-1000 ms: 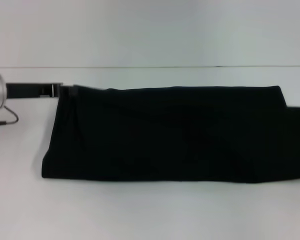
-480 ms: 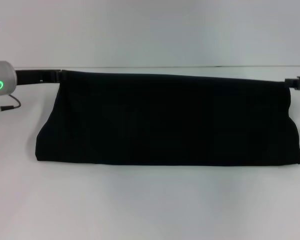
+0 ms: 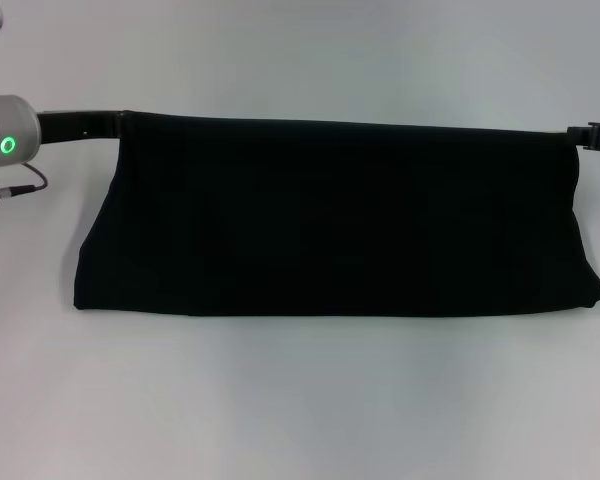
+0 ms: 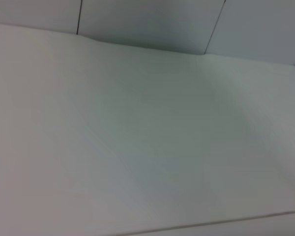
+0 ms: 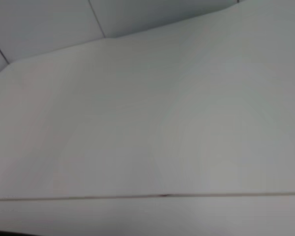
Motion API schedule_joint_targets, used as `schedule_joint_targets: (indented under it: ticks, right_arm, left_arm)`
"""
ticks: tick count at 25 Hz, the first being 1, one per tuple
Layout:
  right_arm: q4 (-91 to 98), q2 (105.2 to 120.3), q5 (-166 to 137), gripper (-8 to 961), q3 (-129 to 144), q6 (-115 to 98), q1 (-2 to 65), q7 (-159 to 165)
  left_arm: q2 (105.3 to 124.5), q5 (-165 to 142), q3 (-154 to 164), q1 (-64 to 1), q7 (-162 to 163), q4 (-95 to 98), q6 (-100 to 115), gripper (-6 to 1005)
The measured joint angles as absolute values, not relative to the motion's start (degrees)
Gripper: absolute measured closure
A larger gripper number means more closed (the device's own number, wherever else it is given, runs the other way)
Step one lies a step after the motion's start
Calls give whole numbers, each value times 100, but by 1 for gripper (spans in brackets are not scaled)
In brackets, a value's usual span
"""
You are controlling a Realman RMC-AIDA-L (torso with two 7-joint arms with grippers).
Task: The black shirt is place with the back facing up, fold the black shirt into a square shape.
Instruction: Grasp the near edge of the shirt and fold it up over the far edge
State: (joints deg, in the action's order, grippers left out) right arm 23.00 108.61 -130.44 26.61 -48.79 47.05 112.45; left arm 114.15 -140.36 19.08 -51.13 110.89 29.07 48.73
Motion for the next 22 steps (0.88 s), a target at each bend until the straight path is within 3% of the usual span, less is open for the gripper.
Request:
schedule_joint_targets:
  ticks: [16, 22]
  right_arm:
    - [2125, 11028, -13036, 954, 2687, -4413, 4812, 11051]
    - [2086, 11147, -13033, 954, 2686, -4151, 4815, 10937]
  left_arm:
    - [11521, -13944, 1916, -5179, 10934, 2642, 4506, 997]
    - [11720, -13882, 1961, -5206, 10803, 2663, 4161, 937]
